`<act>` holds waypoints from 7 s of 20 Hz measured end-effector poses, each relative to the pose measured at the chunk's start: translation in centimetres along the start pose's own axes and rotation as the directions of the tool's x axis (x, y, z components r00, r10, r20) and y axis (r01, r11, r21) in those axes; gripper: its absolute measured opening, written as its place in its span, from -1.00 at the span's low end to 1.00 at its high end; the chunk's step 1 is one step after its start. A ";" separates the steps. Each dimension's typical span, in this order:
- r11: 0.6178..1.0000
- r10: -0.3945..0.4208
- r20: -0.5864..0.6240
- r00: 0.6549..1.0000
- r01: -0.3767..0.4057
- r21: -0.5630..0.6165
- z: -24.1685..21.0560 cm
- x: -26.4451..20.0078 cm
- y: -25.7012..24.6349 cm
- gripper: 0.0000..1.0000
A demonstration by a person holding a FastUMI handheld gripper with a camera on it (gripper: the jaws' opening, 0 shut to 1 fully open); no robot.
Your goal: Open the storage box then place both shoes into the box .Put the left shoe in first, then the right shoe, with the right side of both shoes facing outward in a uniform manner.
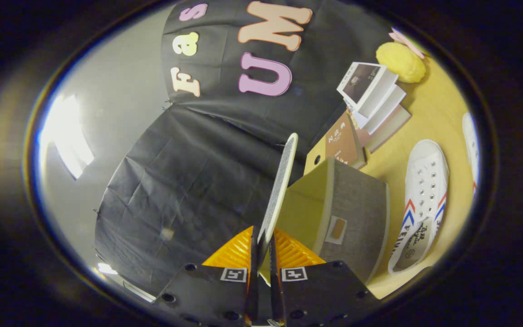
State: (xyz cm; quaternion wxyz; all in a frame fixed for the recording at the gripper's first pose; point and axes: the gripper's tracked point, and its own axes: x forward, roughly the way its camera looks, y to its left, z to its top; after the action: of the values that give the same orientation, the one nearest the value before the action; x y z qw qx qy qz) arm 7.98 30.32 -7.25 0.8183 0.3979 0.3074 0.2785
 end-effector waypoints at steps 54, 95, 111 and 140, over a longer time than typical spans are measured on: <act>0.669 -0.552 -0.023 0.833 0.427 -0.608 -2.1 -8.5 -9.5 0.97; 0.742 -0.671 -0.177 0.720 0.657 -0.135 -2.8 -8.5 -24.5 -0.68; 0.867 -0.492 -0.143 0.858 0.498 0.003 -1.8 -7.7 -22.3 -0.74; 0.986 -0.161 -0.104 0.981 0.156 -0.056 0.0 -3.9 -3.1 -0.83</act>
State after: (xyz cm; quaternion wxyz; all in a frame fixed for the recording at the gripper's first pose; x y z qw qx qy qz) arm 6.11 25.93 -8.73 0.8292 0.3370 0.3752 0.2408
